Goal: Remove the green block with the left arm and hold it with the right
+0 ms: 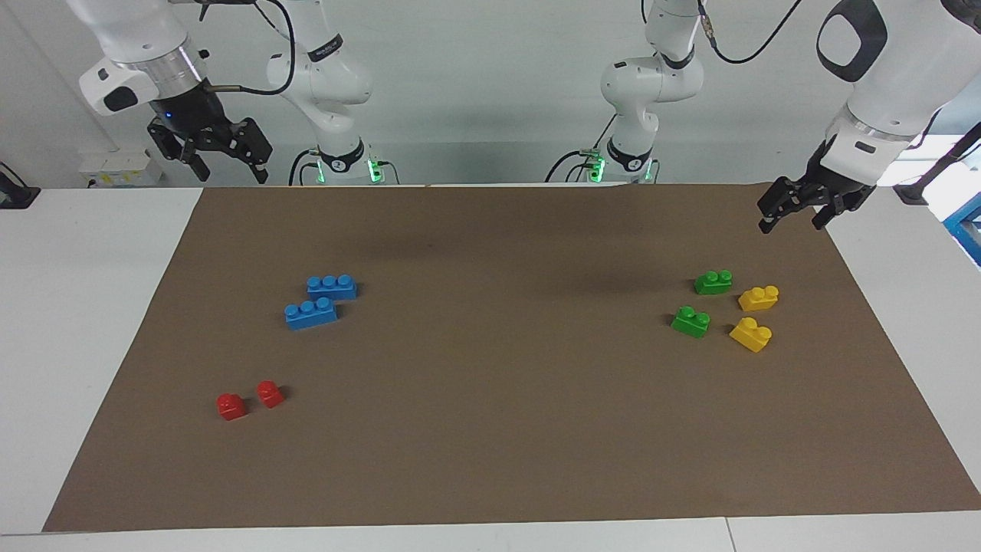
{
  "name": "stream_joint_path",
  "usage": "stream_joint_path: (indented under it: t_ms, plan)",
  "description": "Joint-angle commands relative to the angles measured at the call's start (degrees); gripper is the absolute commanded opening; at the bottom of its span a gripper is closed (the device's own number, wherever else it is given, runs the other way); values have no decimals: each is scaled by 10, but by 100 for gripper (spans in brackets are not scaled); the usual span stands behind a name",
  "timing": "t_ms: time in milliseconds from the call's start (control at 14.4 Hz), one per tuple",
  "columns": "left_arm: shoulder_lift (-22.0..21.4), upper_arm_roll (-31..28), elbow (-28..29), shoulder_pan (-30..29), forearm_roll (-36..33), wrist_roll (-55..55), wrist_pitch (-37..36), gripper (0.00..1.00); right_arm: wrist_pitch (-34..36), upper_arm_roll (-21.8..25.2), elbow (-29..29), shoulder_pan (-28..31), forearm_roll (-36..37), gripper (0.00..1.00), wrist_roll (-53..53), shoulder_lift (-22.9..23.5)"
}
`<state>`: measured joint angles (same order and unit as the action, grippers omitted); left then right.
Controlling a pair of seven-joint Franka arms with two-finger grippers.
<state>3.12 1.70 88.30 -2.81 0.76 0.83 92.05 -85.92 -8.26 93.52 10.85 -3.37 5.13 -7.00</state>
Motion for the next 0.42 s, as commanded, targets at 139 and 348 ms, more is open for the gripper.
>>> stream_joint_path:
  t_ms: [139,348]
  plan:
    - [3,1,-10,-4,1,8,-13,100,3,-4,11,3,16,100,-39,-13]
    - [3,1,-8,-4,2,7,-12,100,2,-4,11,3,18,100,-44,-13]
